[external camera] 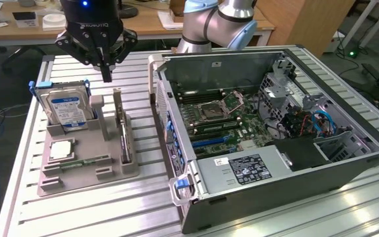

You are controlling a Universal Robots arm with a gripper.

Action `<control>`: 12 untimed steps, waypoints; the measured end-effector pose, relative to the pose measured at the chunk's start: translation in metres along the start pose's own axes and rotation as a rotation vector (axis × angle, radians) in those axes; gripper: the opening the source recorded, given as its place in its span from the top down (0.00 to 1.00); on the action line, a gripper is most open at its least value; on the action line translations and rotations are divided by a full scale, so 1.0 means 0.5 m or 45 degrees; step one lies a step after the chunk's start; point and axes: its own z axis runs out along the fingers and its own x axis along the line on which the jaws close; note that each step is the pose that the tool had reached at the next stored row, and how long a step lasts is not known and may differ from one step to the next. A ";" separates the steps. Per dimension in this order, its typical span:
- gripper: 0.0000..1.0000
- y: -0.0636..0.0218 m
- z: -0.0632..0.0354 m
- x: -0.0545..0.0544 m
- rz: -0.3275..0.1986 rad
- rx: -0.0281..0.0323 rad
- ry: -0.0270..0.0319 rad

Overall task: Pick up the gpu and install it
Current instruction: 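Pick up the gpu and move the gpu toward the slot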

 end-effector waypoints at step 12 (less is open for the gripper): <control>0.89 0.000 0.000 0.000 0.000 0.0000 0.0000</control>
